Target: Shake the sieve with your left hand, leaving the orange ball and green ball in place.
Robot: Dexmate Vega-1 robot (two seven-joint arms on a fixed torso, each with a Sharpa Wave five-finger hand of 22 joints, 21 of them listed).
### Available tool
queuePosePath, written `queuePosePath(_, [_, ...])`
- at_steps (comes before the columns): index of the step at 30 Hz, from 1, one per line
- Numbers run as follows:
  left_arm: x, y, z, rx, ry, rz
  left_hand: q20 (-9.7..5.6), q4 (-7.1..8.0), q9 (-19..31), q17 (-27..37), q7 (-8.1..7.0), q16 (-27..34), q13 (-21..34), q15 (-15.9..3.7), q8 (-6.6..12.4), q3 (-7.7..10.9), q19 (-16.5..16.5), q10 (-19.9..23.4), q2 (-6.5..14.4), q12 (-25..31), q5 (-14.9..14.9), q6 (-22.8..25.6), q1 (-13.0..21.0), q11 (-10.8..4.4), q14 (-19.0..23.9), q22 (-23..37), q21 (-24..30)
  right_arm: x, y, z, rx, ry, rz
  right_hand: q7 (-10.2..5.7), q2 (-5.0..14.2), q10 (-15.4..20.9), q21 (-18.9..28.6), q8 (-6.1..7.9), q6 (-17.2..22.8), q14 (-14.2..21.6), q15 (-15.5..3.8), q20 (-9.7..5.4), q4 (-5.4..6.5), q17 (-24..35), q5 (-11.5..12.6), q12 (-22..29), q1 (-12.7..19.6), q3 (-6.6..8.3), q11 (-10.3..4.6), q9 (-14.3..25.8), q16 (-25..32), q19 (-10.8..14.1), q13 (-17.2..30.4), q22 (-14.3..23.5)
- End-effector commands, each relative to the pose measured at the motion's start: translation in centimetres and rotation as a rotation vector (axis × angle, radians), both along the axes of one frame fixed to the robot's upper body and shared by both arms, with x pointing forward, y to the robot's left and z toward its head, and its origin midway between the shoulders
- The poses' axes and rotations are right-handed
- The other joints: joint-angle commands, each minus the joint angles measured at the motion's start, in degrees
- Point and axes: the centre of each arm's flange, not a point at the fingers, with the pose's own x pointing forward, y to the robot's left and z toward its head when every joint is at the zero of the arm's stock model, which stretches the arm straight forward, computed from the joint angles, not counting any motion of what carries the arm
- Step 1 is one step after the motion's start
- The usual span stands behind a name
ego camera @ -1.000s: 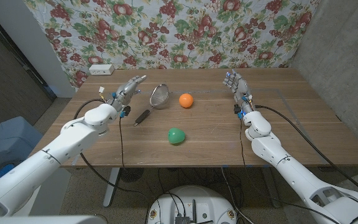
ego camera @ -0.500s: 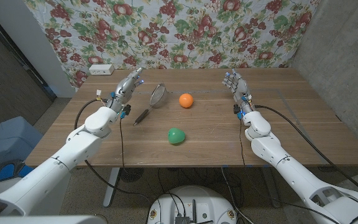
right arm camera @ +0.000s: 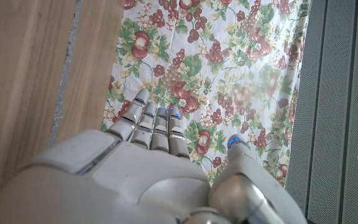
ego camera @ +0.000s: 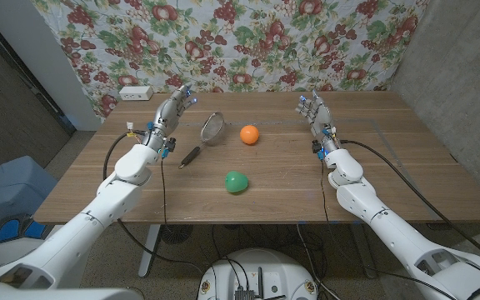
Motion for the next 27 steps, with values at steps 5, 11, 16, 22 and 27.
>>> queuePosePath(5, [0.4, 0.3, 0.0, -0.090, -0.083, -0.136, -4.33, 0.07, 0.13, -0.06, -0.05, 0.21, 0.09, -2.58, -0.03, 1.81, 1.43, 0.94, 3.54, -0.14, 0.53, 0.83, -0.34, -0.74, 1.36, -0.01, -0.40, -0.6, 0.6, 0.3, -0.038, -0.059, 0.005, -0.18, -0.59, -0.60, -0.61, -0.34, -0.47, -0.56, -0.12, -0.50, 0.15, -0.50, 0.24, -0.19, -0.93, -0.62, -0.51, 0.05, -0.41, -0.15, 0.02, 0.03])
queuePosePath(11, [1.6, 0.8, 0.1, -0.131, -0.096, -0.149, -4.11, 0.00, 0.12, -0.09, -0.29, 0.08, 0.09, -2.80, -0.05, 2.31, 1.57, 1.21, 3.22, -0.17, 0.58, 1.04, -0.43, -1.11, 1.55, -0.02, -0.64, -1.0, 0.5, 0.6, -0.019, -0.069, -0.031, -0.22, -0.80, -0.64, -0.77, -0.29, -0.47, -0.51, -0.19, -0.50, 0.13, -0.80, 0.30, -0.16, -1.14, -0.74, -0.58, 0.02, -0.50, -0.01, -0.05, 0.00])
queuePosePath(16, [2.8, 0.7, 0.2, -0.143, -0.089, -0.177, -3.88, -0.10, 0.12, -0.11, -0.29, 0.00, 0.09, -2.81, -0.08, 2.64, 1.71, 1.28, 3.06, -0.23, 0.61, 1.10, -0.46, -1.16, 1.68, -0.02, -0.79, -1.4, 0.5, 0.8, -0.023, -0.073, -0.065, -0.20, -0.91, -0.62, -0.88, -0.29, -0.52, -0.50, -0.19, -0.48, 0.07, -0.99, 0.34, -0.13, -1.18, -0.78, -0.60, -0.01, -0.58, 0.06, -0.09, -0.01])
queuePosePath(22, [3.3, 1.3, 0.8, -0.130, -0.085, -0.185, -3.66, -0.30, 0.12, -0.16, -0.22, -0.14, 0.09, -2.68, -0.14, 3.09, 1.91, 1.31, 2.87, -0.32, 0.63, 1.10, -0.44, -1.08, 1.79, -0.04, -0.99, -3.1, 0.5, 0.6, -0.024, -0.089, -0.126, -0.22, -1.01, -0.57, -1.06, -0.24, -0.50, -0.43, -0.18, -0.41, -0.09, -1.35, 0.41, -0.08, -1.16, -0.76, -0.59, -0.04, -0.68, 0.15, -0.15, -0.03])
queuePosePath(27, [3.9, 1.9, 0.9, -0.122, -0.066, -0.178, -3.59, -0.45, 0.12, -0.19, -0.15, -0.21, 0.10, -2.63, -0.18, 3.40, 2.00, 1.35, 2.77, -0.38, 0.63, 1.10, -0.42, -1.02, 1.92, -0.04, -1.15, -4.8, 0.8, -0.2, -0.012, -0.088, -0.164, -0.31, -1.03, -0.45, -1.18, -0.19, -0.45, -0.18, -0.20, -0.40, -0.21, -1.65, 0.47, -0.01, -1.11, -0.70, -0.51, -0.06, -0.69, 0.33, -0.20, -0.04])
